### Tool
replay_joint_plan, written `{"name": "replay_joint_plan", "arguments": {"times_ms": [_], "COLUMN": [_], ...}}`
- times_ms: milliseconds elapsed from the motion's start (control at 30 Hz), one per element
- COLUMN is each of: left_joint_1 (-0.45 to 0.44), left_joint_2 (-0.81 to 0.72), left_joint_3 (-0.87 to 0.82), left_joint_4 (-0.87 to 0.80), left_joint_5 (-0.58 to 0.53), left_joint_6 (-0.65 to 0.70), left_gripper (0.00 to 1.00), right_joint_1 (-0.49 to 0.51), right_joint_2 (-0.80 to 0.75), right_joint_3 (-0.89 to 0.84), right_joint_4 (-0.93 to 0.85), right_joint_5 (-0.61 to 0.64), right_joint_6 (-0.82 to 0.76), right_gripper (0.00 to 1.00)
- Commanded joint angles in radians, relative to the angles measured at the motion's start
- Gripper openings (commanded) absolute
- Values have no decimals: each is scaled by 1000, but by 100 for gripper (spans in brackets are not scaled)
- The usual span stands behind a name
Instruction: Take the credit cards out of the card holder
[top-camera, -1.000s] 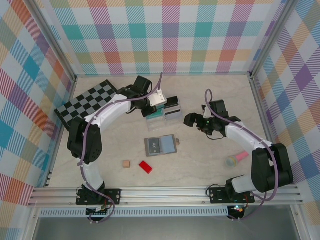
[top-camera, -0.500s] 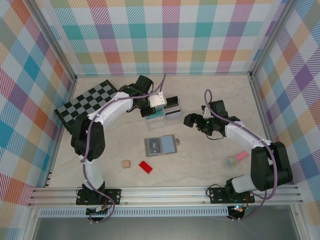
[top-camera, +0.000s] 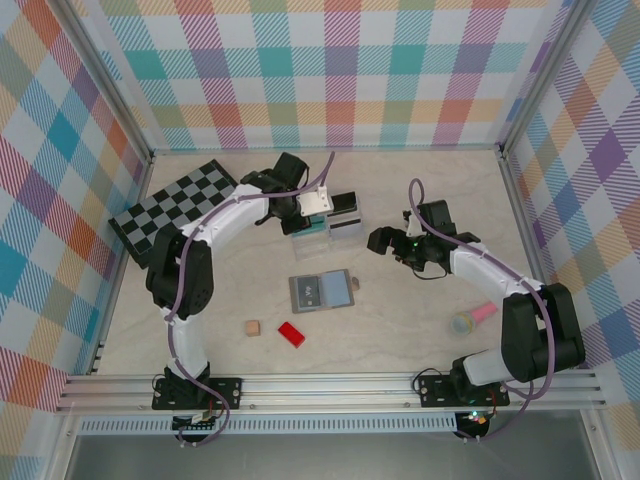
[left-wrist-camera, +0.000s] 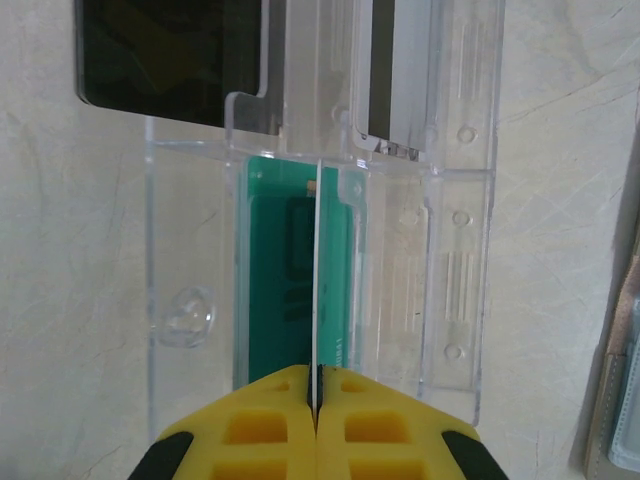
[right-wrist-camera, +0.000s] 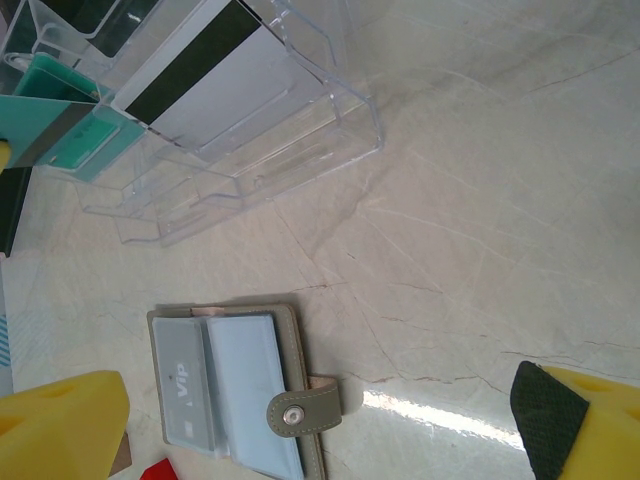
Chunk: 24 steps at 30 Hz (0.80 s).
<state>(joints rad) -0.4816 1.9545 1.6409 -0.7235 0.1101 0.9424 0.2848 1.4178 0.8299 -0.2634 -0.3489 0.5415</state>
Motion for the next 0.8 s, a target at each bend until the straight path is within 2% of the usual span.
{"name": "replay_joint_plan", "arguments": {"times_ms": [0,300,567,767], "left_joint_1": [11,10,13,14], "left_joint_2": [23,3,-65,-155], "left_joint_3": [25,22,46,-3], "left_joint_4": [3,35,55,133], "left_joint_5": [-3,-42,27,11], "left_joint_6": [21,-21,-108,-256], "left_gripper": [3,24,29,37], "right_joint_1": [-1,-1,-2,-1], "right_joint_2": [4,7,9,9], "right_joint_3": [5,5,5,3], "right_joint_4": [-1,-1,3,5], "right_joint_5": [-12,-21,-25,-32], "right_joint_6": [2,1,0,-2], "right_gripper": [100,100,100,100]}}
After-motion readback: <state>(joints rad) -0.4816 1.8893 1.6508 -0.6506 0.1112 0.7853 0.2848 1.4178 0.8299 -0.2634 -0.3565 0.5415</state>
